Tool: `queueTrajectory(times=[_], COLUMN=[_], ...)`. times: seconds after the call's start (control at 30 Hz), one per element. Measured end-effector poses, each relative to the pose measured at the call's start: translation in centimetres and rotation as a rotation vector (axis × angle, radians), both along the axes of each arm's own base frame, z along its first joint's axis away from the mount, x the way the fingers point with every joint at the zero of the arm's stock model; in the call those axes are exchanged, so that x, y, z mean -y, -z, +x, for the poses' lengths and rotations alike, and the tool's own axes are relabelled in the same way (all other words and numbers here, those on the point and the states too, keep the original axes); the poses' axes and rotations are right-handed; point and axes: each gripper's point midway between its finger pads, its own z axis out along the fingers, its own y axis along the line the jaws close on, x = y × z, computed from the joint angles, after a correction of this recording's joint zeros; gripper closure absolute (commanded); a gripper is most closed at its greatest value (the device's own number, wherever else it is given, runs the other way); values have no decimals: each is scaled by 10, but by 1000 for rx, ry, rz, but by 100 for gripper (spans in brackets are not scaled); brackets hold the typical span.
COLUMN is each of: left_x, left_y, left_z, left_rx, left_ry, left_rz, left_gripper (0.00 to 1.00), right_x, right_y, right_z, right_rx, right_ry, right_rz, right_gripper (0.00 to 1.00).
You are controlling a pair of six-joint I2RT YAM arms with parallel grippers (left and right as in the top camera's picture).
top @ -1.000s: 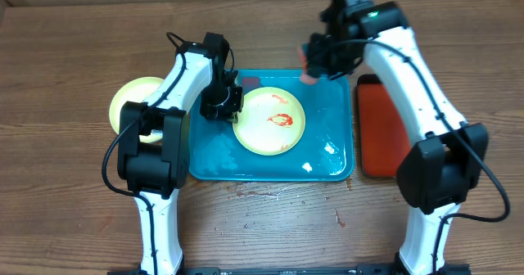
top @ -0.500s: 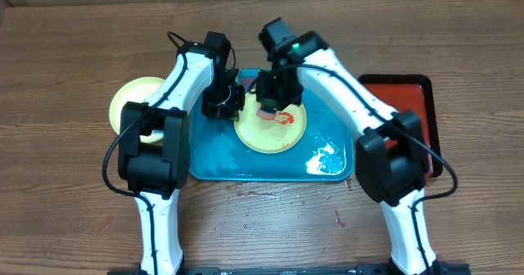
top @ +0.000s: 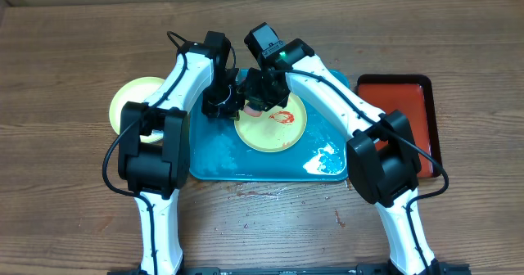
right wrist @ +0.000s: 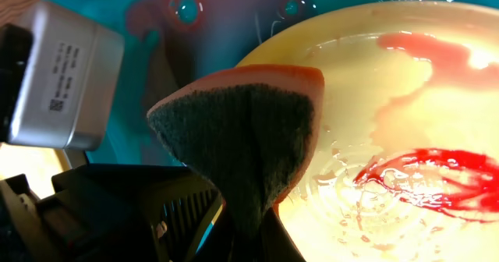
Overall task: Clean dirty plates on tray and stack at the side
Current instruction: 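Grip the plate rim with left gripper and drag it to tray center, then scrub the second yellow plate's red smear with the sponge in the right gripper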
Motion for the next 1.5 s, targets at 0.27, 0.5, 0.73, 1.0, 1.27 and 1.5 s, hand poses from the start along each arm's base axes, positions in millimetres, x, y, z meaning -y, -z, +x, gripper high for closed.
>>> queueTrajectory(times=[0.27,0.5,0.73,1.0,1.27,1.5], left_x=[0,0,-1,2,7,7], left_y=[0,0,0,0,-1,-2], left_z=[1,1,2,0,0,0], left_rx=[3,4,5,2,1,0], left_ry=[0,0,-3,2,6,3], left_rz=[-1,-1,3,-6,-26,-33], left_gripper=[96,96,96,96,96,96], right_x=[-2,-4,-7,9,40,72], right_y=[20,45,56,58,59,60], right_z=[1,-8,-8,-17,-23,-27], right_rx=[-11,-43,-36,-71,-117,-117], right_ry=[56,55,57,33,9,-9], right_rz=[24,49,88,34,-37,-181], right_gripper=[96,96,96,96,96,96])
